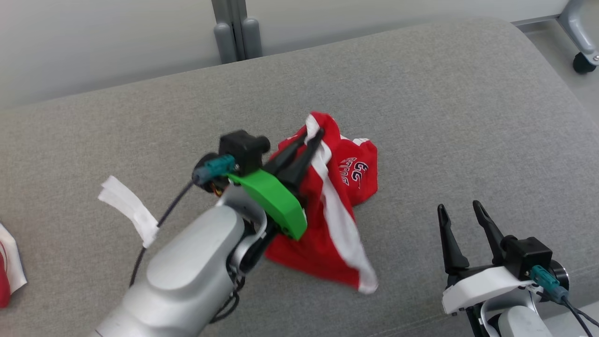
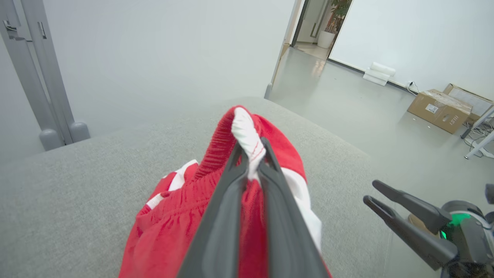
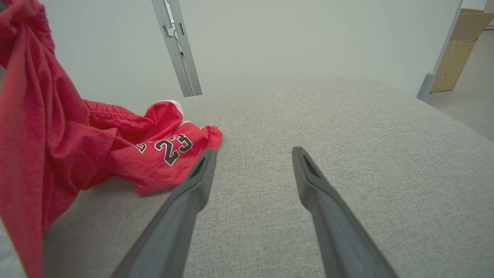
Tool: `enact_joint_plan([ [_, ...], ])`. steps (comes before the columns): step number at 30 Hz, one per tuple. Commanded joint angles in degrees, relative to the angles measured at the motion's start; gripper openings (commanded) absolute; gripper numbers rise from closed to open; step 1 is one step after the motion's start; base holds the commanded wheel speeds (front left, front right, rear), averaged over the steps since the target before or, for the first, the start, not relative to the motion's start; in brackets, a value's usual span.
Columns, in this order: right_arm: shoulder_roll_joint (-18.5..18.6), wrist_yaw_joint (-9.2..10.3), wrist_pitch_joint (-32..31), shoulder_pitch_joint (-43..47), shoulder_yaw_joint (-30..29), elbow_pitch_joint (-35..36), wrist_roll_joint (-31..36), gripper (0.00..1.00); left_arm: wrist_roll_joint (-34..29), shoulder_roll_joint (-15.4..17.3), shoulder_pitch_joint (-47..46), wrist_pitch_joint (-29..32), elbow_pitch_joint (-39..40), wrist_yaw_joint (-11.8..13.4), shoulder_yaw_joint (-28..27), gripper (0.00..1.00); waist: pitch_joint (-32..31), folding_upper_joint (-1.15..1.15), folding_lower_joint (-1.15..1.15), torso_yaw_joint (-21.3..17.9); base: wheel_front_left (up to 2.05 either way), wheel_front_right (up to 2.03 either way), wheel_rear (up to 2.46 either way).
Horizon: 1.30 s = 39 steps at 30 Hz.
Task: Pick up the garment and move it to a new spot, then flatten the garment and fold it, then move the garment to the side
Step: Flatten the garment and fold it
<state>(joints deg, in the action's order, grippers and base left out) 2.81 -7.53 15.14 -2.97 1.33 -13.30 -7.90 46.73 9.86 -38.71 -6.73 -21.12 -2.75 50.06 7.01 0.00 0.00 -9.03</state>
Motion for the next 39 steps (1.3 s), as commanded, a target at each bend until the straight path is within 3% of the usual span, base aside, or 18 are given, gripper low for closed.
enact_joint_plan([
  [1, 0.1, 0.08, 0.0, -0.6, 0.4, -0.1, -0.4, 1.0, -0.1, 0.4, -2.6, -1.1, 0.1, 1.0, -1.7, 0.0, -0.1, 0.0, 0.0, -0.8, 0.0, 0.0, 0.0],
  [8, 0.1, 0.08, 0.0, -0.8, 0.6, -0.2, -0.8, 1.0, -2.4, -1.6, -10.4, -7.4, -1.9, 5.6, -9.5, 0.0, 0.1, 0.0, 0.0, -3.5, 0.0, 0.0, 0.0],
  [12, 0.1, 0.07, 0.0, -0.5, 0.3, 0.0, -1.2, 1.0, -4.0, -3.6, -8.9, -8.5, -2.1, 6.3, -13.1, 0.0, 0.7, 0.0, 0.0, -4.3, 0.0, 0.0, 0.0],
  [16, 0.1, 0.07, 0.0, -0.3, -0.2, 0.0, -1.6, 1.0, -8.0, -5.1, -0.5, -8.5, 1.3, 3.9, -18.7, 0.0, 1.1, 0.0, 0.0, -4.2, 0.0, 0.0, 0.0],
  [20, 0.1, 0.07, 0.0, 0.4, -1.5, -0.2, -1.8, 1.0, -9.6, -6.5, 11.1, -8.5, 4.6, -1.8, -22.3, 0.0, 1.0, 0.0, 0.0, -2.7, 0.0, 0.0, 0.0],
  [22, 0.1, 0.07, 0.0, 0.7, -2.1, -0.4, -1.6, 1.0, -10.3, -6.5, 16.6, -8.5, 5.9, -3.2, -23.8, 0.0, 0.7, 0.0, 0.0, -1.6, 0.0, 0.0, 0.0],
  [28, 0.1, 0.07, 0.0, 1.5, -2.6, -0.8, -1.0, 1.0, -10.5, -6.9, 29.6, -8.5, 7.7, -4.8, -28.7, 0.0, -0.9, 0.0, 0.0, 2.0, 0.0, 0.0, 0.0],
  [29, 0.1, 0.07, 0.0, 1.6, -2.5, -0.9, -0.8, 1.0, -10.2, -6.8, 30.8, -8.5, 7.8, -4.7, -29.4, 0.11, -1.2, 0.0, 0.0, 2.5, 0.0, 0.0, 0.0],
  [30, 0.1, 0.07, 0.0, 1.8, -2.5, -0.9, -0.7, 1.0, -10.4, -6.9, 32.2, -8.5, 8.1, -4.8, -29.1, 0.4, -1.5, 0.0, 0.0, 3.2, 0.0, 0.0, 0.0],
  [31, 0.1, 0.07, 0.0, 2.0, -2.4, -1.0, -0.6, 1.0, -10.4, -6.9, 33.3, -8.5, 8.2, -4.8, -28.8, 0.44, -1.8, 0.0, 0.0, 3.7, 0.0, 0.0, 0.0],
  [32, 0.2, 0.08, 0.0, 2.2, -2.5, -1.1, -0.4, 1.0, -9.5, -6.9, 34.6, -8.5, 8.2, -4.8, -28.3, 0.57, -2.2, 0.0, 0.0, 4.2, 0.0, 0.0, 0.0],
  [33, 0.2, 0.08, 0.0, 2.4, -2.6, -1.2, -0.3, 1.0, -9.2, -6.9, 35.7, -8.5, 7.7, -4.8, -28.2, 0.74, -2.4, 0.0, 0.0, 4.6, 0.0, 0.0, 0.0],
  [34, 0.2, 0.08, 0.0, 2.6, -2.7, -1.3, -0.1, 1.0, -9.4, -6.8, 36.4, -8.5, 7.0, -4.8, -28.0, 1.0, -2.7, 0.0, 0.0, 5.1, 0.0, 0.0, 0.0],
  [39, 0.2, 0.08, 0.0, 3.5, -2.8, -1.4, 0.5, 1.0, -11.1, -6.8, 39.2, -8.5, 2.9, -4.8, -30.7, 1.0, -3.9, 0.0, 0.0, 6.3, 0.0, 0.0, 0.0],
])
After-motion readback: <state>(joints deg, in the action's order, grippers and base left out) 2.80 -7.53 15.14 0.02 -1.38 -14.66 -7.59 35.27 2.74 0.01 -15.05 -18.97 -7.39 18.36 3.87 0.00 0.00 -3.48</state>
